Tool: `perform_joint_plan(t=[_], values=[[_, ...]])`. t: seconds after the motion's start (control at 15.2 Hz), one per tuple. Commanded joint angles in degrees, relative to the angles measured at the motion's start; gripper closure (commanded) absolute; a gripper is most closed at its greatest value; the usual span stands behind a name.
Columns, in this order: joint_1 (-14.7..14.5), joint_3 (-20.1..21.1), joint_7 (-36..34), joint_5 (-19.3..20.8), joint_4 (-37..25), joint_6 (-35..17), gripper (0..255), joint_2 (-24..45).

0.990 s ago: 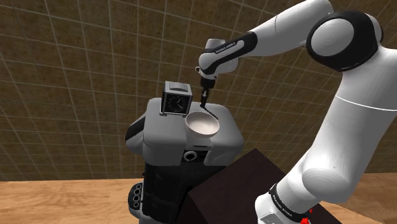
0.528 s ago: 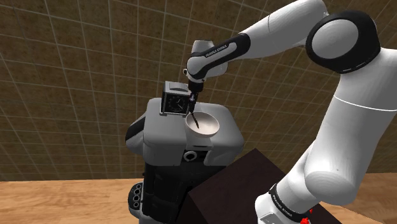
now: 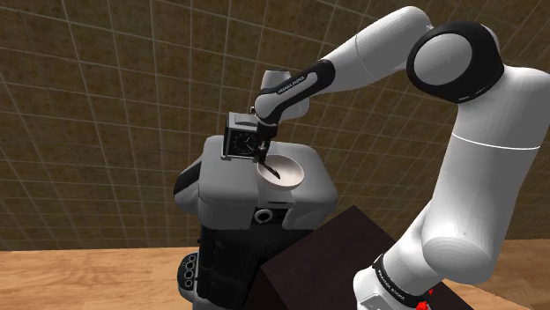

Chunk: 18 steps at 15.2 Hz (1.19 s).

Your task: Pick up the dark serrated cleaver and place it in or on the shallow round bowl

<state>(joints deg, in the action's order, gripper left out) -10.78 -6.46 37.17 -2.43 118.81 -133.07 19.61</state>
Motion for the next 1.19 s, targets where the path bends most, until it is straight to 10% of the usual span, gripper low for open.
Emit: perform_joint_plan(t=[0.0,0.46,0.53,1.12], values=[[0.33,-0.2,0.28,-0.02,0.27,-0.24,255,0.78],[0.35,-0.18,0.27,-0.01,0.25,-0.24,255,0.78],[0.33,-0.17,0.23,-0.01,0.25,-0.11,0,0.66],[0.1,-0.49,-0.2,0.69,-2.13,6.25,0,-3.35]])
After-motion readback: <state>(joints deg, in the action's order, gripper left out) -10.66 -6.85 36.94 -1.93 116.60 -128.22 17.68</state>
